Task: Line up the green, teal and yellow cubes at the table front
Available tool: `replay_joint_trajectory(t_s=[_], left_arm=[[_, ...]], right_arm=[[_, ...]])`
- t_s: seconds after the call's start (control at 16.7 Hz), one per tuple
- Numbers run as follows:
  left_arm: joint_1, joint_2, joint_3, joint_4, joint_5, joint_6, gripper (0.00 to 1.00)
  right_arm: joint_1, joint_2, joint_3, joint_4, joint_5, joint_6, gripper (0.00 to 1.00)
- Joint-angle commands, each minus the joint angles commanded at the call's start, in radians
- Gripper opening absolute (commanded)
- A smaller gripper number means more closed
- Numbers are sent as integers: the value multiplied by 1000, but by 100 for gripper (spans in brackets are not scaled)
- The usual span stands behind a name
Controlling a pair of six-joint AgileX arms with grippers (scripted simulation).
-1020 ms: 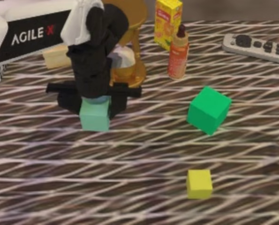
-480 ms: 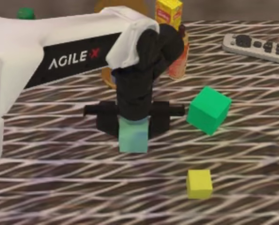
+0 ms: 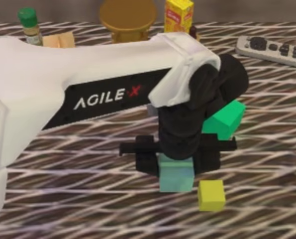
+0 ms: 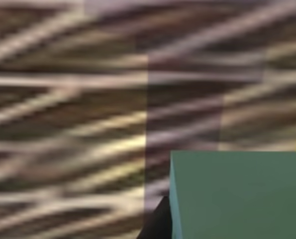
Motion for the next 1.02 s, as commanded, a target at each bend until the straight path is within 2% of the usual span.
replay_joint_trajectory(t_s=[0.24,0.72,0.96,1.02], left_arm=[[4,8,-8,18,0,3,0],[-1,72,-170,243,1,0,0],[-1,74,-175,250,1,0,0],[-1,74,-175,250,1,0,8]], right_arm=[[0,0,0,0,0,0,100],[0,0,0,0,0,0,100],[0,0,0,0,0,0,100],[0,0,0,0,0,0,100]])
